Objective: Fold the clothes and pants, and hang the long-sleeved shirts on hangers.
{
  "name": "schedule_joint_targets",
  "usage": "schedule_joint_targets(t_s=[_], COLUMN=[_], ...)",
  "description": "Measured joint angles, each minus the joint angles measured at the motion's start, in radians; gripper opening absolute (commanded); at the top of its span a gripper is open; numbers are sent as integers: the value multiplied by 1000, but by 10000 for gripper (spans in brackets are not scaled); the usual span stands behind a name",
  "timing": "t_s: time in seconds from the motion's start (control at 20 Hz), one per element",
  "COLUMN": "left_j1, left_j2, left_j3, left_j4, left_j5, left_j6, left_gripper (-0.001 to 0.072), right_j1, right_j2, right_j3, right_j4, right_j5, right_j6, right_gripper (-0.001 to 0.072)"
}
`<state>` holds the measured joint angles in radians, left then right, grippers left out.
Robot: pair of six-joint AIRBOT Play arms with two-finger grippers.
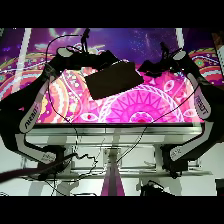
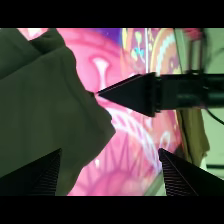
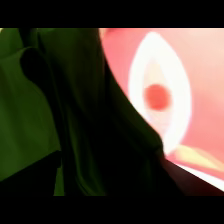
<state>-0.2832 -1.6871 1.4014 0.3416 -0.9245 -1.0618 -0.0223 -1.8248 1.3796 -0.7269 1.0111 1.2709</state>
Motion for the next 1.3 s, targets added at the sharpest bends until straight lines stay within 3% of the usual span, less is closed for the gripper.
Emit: schedule_joint_targets(t_s=[0.1,0.25,0.3,0.35,0.4,0.45,0.5,0.55,0.7,0.9,1.1,1.3], left_j1=[26,49,53,57,59,61,62,63,76,107,121,126], left_j2=[0,0,0,0,0,0,0,0,8,60,174,315], left_j3=[0,0,0,0,0,0,0,0,0,0,0,0], left_j4=[0,-2,-2,-2,-2,-2,-2,-2,-2,-1,1,2], left_j5=[-32,-57,-62,-65,-68,-70,-71,-73,-101,-178,-224,-241], left_j6=[14,23,26,26,27,29,29,30,37,50,57,59], left_gripper=[697,578,578,549,457,395,268,18,9,9,10,11], right_j1=[3,32,47,65,83,103,122,135,153,109,-26,-240], right_j2=[-48,-89,-96,-101,-105,-107,-108,-108,-84,35,225,397], right_j3=[7,27,36,47,60,77,98,119,197,258,276,281], right_j4=[89,149,160,164,162,153,135,108,-12,-301,-605,-797], right_j5=[47,100,111,115,113,104,90,80,61,53,98,208], right_j6=[-42,-88,-104,-120,-131,-140,-146,-151,-124,64,282,379], right_gripper=[626,614,567,388,155,11,11,10,10,10,10,11])
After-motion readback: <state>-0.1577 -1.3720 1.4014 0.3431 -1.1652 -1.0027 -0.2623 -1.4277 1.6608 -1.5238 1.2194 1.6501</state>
